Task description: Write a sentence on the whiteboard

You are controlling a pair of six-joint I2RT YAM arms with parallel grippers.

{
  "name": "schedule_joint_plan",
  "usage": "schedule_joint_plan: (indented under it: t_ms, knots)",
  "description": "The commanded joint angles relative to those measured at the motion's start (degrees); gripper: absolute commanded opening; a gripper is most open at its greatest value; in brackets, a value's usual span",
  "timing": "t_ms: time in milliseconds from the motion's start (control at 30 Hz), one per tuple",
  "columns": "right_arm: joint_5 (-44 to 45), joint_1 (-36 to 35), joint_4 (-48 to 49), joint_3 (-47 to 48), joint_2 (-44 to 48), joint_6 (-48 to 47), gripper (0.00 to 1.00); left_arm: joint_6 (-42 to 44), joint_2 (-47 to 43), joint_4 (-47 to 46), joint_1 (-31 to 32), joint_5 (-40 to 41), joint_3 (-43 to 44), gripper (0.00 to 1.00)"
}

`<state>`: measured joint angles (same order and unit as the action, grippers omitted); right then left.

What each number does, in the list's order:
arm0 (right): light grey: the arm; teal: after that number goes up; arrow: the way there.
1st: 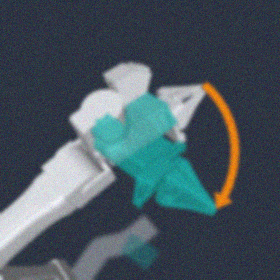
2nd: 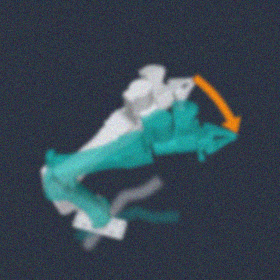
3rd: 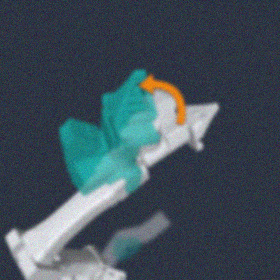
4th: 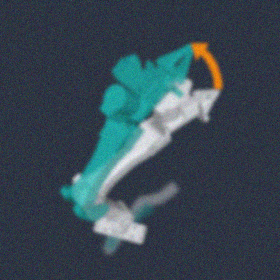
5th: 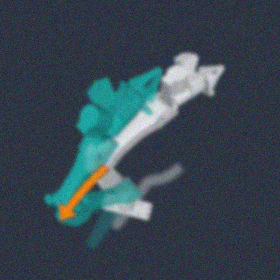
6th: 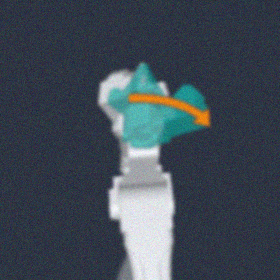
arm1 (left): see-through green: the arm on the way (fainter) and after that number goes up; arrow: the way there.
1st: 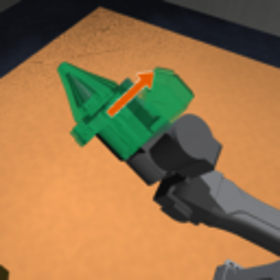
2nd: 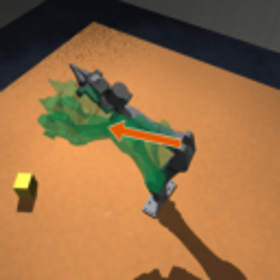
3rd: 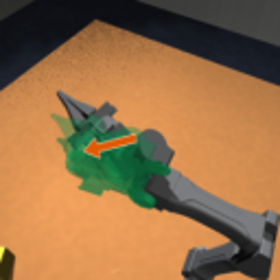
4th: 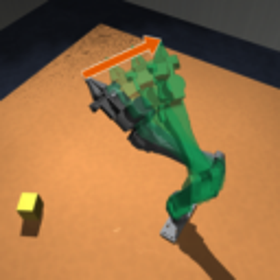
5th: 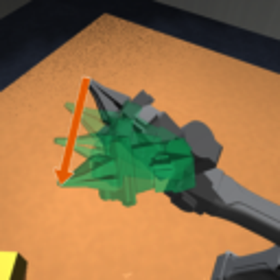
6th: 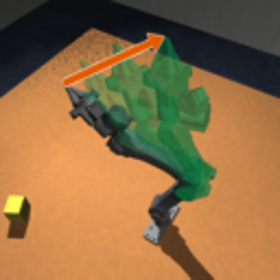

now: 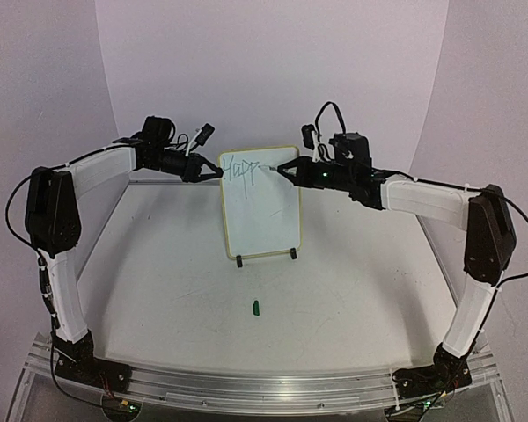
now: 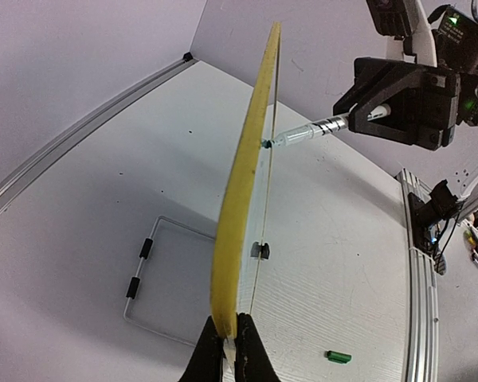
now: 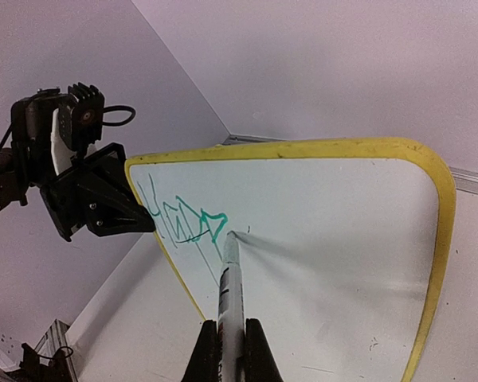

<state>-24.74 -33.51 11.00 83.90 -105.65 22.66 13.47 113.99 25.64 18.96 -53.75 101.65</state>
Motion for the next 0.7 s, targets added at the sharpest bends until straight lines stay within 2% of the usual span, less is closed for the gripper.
schedule_joint_plan:
  t_ms: [0, 300, 667]
  knots:
    - [2.3, 0.0, 1.0, 0.7, 0.1, 0.2, 0.0, 1.4, 1.8, 3.8, 0.6, 1.6, 1.3, 0.0]
    - [1.1, -0.1, 0.6, -3.7, 1.4, 0.9, 0.0, 1.6, 1.9, 3.9, 0.6, 1.4, 1.5, 0.0]
    - [-3.5, -0.1, 3.3, -1.8, 4.5, 0.7, 0.0, 1.6, 2.0, 4.0, 0.5, 1.5, 1.7, 0.0]
